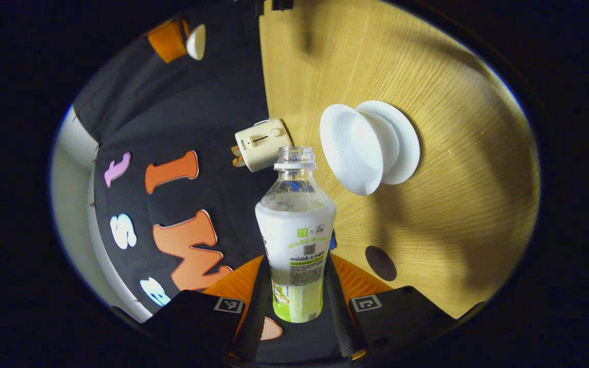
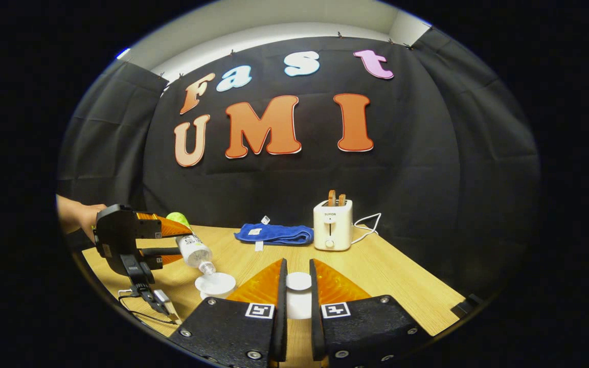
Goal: Open the teacup lid with one hand, grasp the water bottle and pour water into the teacup with the other hand; after pouring, place the water bottle on the coaster and then close the teacup lid.
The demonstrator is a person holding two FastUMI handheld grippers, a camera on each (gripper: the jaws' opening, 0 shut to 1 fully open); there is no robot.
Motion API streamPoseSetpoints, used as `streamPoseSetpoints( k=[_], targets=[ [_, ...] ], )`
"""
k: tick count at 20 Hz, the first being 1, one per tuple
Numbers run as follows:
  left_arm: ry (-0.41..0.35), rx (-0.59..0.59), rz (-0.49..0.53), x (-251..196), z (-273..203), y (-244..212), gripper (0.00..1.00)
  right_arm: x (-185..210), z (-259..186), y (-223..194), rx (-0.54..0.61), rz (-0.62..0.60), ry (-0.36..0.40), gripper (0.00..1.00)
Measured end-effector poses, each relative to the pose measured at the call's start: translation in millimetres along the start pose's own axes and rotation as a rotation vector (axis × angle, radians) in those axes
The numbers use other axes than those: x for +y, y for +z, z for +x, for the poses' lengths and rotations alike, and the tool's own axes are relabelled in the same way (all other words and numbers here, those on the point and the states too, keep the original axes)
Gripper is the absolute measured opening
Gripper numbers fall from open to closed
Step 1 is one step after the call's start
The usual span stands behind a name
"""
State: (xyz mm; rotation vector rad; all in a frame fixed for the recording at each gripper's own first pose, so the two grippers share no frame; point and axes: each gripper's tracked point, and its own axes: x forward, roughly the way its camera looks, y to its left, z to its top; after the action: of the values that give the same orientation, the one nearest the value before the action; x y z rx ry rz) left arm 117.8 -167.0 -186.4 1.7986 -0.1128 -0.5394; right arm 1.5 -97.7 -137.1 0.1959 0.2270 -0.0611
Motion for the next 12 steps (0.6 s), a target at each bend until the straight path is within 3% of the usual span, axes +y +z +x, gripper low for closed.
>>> streamPoseSetpoints(
  k=[1,4,8,12],
  targets=[
    [0.049,-0.019,-0.061,8,2,-1,0.58,8,2,2,-0.009,0.009,0.025,0.19],
    [0.133,-0.05,-0.256,19,-3,-11,0.58,27,15,-4,-0.002,0.018,0.066,0.19],
    [0.3,-0.046,-0.431,62,-17,-36,0.61,53,28,-8,-0.004,0.017,0.113,0.19],
    [0.428,-0.039,-0.754,104,-26,-74,0.58,71,41,-12,0.003,0.025,0.143,0.19]
  ],
)
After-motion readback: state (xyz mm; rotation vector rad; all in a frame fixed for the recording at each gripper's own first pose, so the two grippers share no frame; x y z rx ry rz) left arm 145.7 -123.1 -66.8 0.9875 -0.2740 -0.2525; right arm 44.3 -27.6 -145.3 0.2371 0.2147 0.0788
